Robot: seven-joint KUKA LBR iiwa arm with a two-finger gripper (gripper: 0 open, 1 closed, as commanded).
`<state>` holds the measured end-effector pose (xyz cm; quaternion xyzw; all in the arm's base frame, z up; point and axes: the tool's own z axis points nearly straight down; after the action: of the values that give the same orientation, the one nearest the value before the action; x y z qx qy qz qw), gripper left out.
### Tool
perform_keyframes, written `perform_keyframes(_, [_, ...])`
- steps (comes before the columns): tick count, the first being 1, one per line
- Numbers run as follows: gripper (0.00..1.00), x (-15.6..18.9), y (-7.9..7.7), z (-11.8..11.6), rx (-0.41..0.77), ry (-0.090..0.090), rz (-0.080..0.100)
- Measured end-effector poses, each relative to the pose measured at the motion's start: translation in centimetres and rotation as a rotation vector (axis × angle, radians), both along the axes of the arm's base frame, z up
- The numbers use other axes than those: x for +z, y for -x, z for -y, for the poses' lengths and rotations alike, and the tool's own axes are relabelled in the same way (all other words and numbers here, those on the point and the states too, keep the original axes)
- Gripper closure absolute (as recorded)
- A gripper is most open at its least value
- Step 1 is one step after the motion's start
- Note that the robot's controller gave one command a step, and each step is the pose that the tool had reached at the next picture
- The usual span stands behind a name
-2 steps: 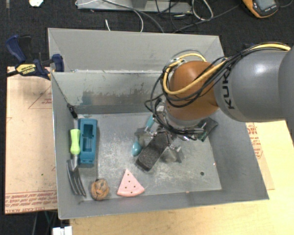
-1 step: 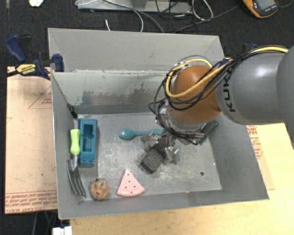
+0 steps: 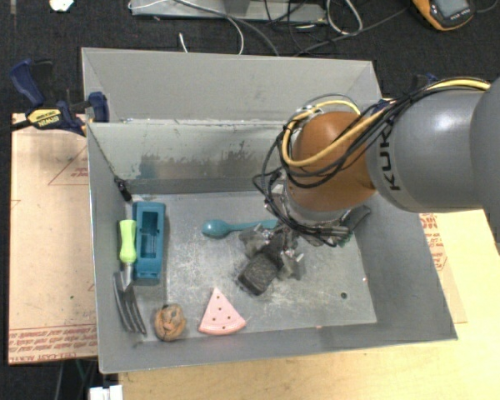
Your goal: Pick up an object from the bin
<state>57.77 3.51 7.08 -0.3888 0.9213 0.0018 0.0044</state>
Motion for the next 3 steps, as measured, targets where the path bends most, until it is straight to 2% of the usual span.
perform_keyframes(1, [1.0,2.6,0.1,-0.1,-0.002,-0.001,-0.002])
perform_keyframes(2, [1.0,7.2,0.2,-0.1,-0.003,-0.002,-0.005])
perform_keyframes(3, [1.0,10.3,0.0,-0.1,-0.004,-0.003,0.0])
